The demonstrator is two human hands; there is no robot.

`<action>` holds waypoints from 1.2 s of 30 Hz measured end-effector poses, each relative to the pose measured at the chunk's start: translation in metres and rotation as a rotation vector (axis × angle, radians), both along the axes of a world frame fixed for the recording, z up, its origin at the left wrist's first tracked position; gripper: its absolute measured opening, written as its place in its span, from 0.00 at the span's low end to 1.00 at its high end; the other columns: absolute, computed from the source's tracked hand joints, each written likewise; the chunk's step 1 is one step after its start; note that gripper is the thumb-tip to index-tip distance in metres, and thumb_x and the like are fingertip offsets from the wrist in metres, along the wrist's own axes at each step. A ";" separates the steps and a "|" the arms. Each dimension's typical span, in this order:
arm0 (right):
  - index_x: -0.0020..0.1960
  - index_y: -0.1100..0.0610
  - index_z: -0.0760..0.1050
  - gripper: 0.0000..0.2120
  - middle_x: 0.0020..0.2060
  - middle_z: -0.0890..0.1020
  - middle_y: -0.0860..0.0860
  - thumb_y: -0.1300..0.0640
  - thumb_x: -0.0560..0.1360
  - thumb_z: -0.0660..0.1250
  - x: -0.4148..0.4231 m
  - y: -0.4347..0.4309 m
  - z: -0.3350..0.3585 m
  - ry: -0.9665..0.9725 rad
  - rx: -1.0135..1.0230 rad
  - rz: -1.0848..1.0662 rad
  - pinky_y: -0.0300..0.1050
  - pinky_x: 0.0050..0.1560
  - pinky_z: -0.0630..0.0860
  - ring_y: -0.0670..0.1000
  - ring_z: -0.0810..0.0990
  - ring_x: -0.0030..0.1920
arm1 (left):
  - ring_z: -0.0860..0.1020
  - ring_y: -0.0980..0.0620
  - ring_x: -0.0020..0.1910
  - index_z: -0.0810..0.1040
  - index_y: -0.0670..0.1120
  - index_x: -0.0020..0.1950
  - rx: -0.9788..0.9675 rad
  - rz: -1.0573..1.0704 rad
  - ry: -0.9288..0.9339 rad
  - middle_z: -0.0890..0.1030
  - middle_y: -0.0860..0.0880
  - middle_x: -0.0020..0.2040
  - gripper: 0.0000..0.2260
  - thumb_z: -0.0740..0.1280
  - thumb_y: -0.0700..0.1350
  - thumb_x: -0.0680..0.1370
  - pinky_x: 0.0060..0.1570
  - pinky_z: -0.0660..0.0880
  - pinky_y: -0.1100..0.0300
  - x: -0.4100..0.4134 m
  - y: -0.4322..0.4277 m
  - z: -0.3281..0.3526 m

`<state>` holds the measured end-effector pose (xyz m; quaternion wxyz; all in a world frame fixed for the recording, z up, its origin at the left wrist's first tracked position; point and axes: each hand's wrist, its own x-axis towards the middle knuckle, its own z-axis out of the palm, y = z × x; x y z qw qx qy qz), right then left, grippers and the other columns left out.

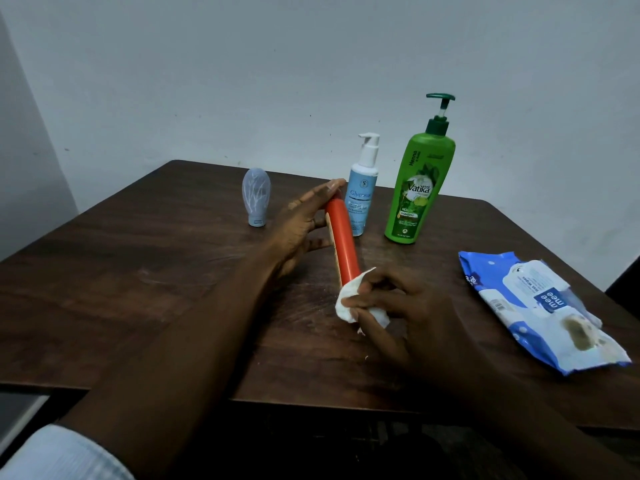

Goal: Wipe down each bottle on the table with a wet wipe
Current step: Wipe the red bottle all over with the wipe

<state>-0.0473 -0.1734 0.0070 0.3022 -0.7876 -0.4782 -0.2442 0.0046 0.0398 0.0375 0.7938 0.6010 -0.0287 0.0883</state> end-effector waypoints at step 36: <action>0.56 0.52 0.85 0.10 0.53 0.82 0.44 0.57 0.75 0.74 0.009 0.010 0.020 0.379 0.281 -0.215 0.26 0.43 0.76 0.36 0.79 0.54 | 0.79 0.50 0.44 0.78 0.43 0.66 -0.328 0.105 0.144 0.78 0.44 0.48 0.13 0.60 0.40 0.84 0.46 0.82 0.52 0.013 -0.003 -0.005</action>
